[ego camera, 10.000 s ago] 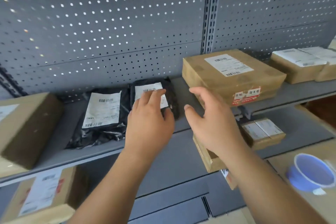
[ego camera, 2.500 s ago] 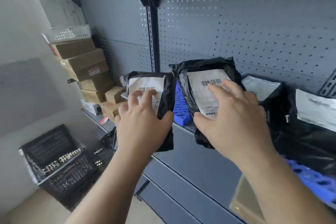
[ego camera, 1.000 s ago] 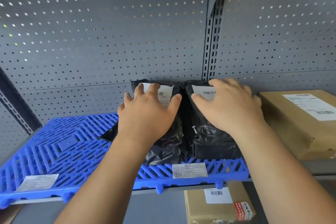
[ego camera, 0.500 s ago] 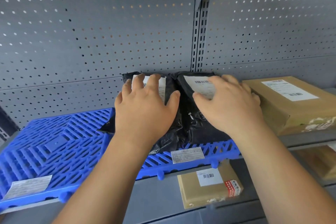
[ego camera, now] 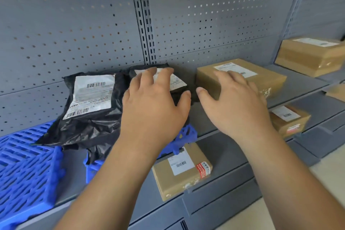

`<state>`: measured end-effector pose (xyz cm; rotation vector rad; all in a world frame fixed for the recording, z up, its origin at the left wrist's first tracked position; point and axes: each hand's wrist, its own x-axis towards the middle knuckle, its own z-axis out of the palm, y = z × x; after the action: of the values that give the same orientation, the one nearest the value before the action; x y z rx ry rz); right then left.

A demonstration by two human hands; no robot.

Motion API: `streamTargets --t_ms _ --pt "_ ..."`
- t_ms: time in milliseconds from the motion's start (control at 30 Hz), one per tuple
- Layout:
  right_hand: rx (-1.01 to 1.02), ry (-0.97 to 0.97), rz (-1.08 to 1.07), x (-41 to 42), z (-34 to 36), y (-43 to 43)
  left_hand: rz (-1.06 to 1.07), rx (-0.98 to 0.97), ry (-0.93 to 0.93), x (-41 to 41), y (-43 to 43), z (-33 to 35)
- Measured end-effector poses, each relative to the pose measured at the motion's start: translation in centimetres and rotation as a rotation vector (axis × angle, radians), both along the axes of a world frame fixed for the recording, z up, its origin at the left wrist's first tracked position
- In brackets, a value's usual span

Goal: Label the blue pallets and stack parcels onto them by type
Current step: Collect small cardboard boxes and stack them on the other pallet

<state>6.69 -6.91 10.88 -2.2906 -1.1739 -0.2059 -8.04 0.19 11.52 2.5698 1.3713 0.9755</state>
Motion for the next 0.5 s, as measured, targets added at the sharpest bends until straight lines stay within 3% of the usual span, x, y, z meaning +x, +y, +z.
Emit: streamTargets --t_ms 500 --pt "-0.044 0.078 -0.321 18.5 -2.1 -16.5 -0.340 0.014 0.059 22.9 -10.8 -2.6"
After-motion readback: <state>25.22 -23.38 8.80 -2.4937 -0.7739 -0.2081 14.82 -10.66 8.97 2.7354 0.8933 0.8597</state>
